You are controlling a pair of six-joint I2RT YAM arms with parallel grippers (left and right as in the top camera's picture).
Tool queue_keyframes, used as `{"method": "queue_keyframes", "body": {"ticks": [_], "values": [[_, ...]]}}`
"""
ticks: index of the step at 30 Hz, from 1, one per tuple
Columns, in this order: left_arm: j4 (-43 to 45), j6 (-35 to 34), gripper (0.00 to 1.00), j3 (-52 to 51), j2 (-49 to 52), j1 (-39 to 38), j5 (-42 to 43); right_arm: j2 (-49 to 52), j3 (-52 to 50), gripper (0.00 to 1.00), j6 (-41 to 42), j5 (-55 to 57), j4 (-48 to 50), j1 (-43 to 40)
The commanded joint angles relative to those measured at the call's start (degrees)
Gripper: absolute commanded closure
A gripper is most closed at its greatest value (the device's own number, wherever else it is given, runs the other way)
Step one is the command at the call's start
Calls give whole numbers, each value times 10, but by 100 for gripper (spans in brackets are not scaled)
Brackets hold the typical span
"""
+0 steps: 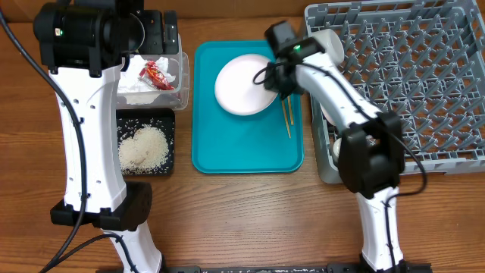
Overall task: Sort waste into correct bins and load items into the dishwasher
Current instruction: 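Lift the white plate into the dish rack and stand it upright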
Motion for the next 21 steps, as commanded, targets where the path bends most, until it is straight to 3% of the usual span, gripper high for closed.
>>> {"method": "queue_keyframes", "body": {"ticks": [1,6,8,14,21], "values": [[-1,1,0,0,-7,-1,-5,-136,55,96,-90,127,-7,0],[-1,1,0,0,-7,-1,-5,-237,56,96,-160,357,2,-3],[-1,1,0,0,-7,-1,-5,-255,56,96,-249,439,15,-16],[-1,1,0,0,-7,-1,-5,-249,37,96,-360,484,8,-79],[-1,1,0,0,-7,-1,-5,-246,-54,96,-396,482,87,-157]]}}
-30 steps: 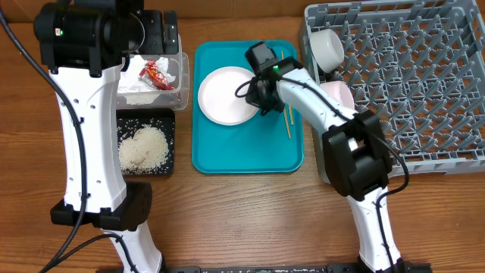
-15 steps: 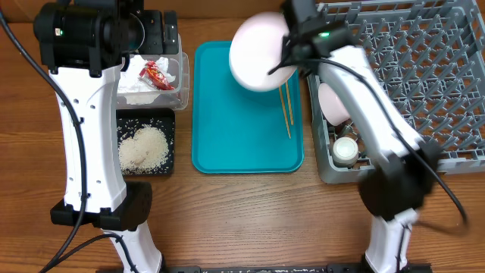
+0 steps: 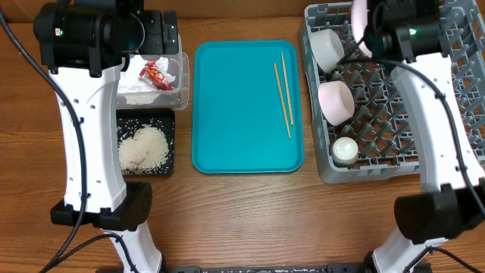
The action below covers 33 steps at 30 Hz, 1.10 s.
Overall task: Sort waste into correct bins and load items into the dishwasher
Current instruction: 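Lift the white plate into the dish rack and stand it upright, then move the right gripper to the teal tray and grasp one chopstick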
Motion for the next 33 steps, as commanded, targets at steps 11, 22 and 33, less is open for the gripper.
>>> {"method": "queue_keyframes", "body": {"ticks": [11,22,33], "values": [[-1,1,0,0,-7,-1,-4,-3,-259,96,-141,21,310,-21],[-1,1,0,0,-7,-1,-5,-3,-305,84,-141,-31,367,-24],[-1,1,0,0,-7,-1,-4,-19,-293,3,-42,-85,362,-25]]}}
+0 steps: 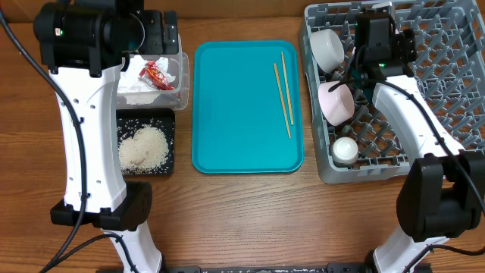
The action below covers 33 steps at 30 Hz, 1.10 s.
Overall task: Sort waste into correct bins and load items into the dishwasher
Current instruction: 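Move the right gripper to the teal tray and grasp one chopstick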
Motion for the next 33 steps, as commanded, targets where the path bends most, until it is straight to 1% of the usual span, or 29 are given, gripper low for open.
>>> {"method": "queue_keyframes", "body": {"ticks": [1,2,3,5,7,9,10,12,14,18,19,22,23,25,29,32,33], "values": [[-1,1,0,0,-7,-1,-5,-35,17,0,66,-12,-6,-2],[-1,1,0,0,-7,-1,-5,-47,24,0,88,-21,-17,0],[-1,1,0,0,-7,-1,-5,-72,36,0,123,-50,-31,3],[-1,1,0,0,-7,-1,-5,-107,42,0,163,-105,-39,7],[-1,1,0,0,-7,-1,-5,-144,42,0,208,-204,-54,11],[-1,1,0,0,-7,-1,-5,-176,41,0,227,-349,-68,14],[-1,1,0,0,-7,-1,-5,-185,41,0,237,-445,-68,14],[-1,1,0,0,-7,-1,-5,-185,41,0,249,-563,-59,15],[-1,1,0,0,-7,-1,-5,-173,41,0,276,-615,-58,25],[-1,1,0,0,-7,-1,-5,-131,42,0,286,-616,-90,84],[-1,1,0,0,-7,-1,-5,-121,42,0,286,-600,-99,104],[-1,1,0,0,-7,-1,-5,-92,63,0,286,-499,-147,158],[-1,1,0,0,-7,-1,-5,-74,81,0,283,-459,-176,176],[-1,1,0,0,-7,-1,-5,-47,107,0,282,-430,-216,189],[-1,1,0,0,-7,-1,-5,17,127,0,276,-431,-278,190],[-1,1,0,0,-7,-1,-5,66,127,0,224,-434,-329,190],[-1,1,0,0,-7,-1,-5,78,127,0,220,-434,-337,190]]}}
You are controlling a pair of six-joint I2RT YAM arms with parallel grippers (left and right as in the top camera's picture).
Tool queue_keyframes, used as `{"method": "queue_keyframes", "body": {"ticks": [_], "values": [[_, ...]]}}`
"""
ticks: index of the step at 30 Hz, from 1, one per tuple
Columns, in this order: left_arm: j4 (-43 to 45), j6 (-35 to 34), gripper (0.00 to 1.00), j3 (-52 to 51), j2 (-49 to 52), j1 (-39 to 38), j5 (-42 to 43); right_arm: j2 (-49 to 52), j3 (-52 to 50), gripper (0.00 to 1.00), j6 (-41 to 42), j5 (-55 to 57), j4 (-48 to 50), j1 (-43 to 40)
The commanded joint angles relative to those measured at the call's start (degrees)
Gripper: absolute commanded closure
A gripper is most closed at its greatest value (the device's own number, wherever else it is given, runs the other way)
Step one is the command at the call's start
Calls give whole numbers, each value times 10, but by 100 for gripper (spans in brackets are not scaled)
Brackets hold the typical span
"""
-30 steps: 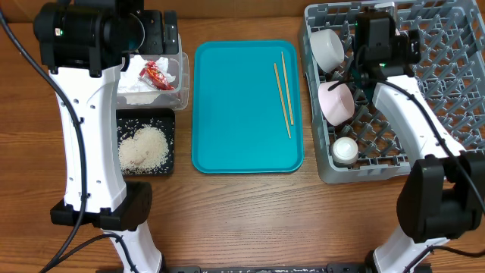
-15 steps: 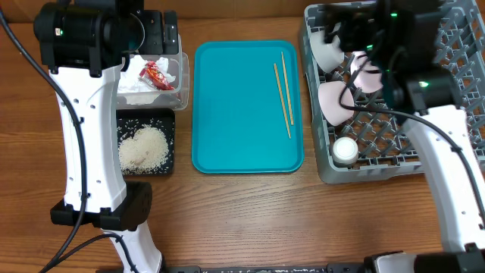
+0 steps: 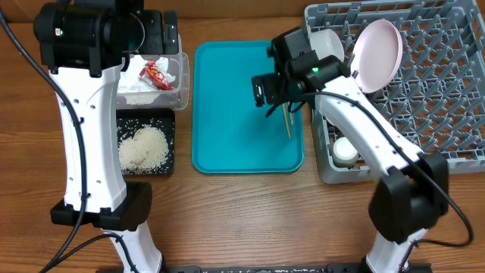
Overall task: Sort waste into correct bins and load items into the dishwasher
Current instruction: 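Move the right gripper to the teal tray and grasp one chopstick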
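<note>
The pale pink plate (image 3: 377, 51) stands on edge in the grey dish rack (image 3: 447, 114), near its back left. Two wooden chopsticks (image 3: 287, 125) lie on the teal tray (image 3: 227, 129), their far ends hidden under my right gripper (image 3: 267, 89). That gripper hovers over the tray's right side, looks open and holds nothing. A white bowl (image 3: 326, 39) and a small white cup (image 3: 345, 150) sit in the rack's left column. My left gripper (image 3: 155, 30) hangs at the back left by the bins; its fingers cannot be made out.
A clear bin (image 3: 178, 91) with a red wrapper (image 3: 155, 72) and crumpled paper stands left of the tray. In front of it a black bin (image 3: 168, 121) holds rice. The left arm's white link stretches along the table's left side.
My right gripper has left the rack's back left and now hovers over the chopsticks on the tray. The plate stands free in the rack. The left arm has not moved.
At first my right gripper was at the plate lying on the tray. Then the plate was in the gripper above the rack, leaving only chopsticks on the tray. Later the gripper was low in the rack's back left. Now the plate stands there and the gripper is over the tray.
</note>
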Motion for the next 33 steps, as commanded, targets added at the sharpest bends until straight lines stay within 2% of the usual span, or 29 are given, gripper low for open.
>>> {"method": "queue_keyframes", "body": {"ticks": [1,7,11,20,26,33], "values": [[-1,1,0,0,-7,-1,-5,47,14,0,-38,16,-24,-4],[-1,1,0,0,-7,-1,-5,76,13,1,-38,6,2,-4],[-1,1,0,0,-7,-1,-5,86,-7,16,-41,39,65,-4],[-1,1,0,0,-7,-1,-5,87,-65,29,-79,46,164,-5],[-1,1,0,0,-7,-1,-5,87,-90,30,-81,46,185,-5],[-1,1,0,0,-7,-1,-5,87,-146,37,-80,46,235,-5]]}}
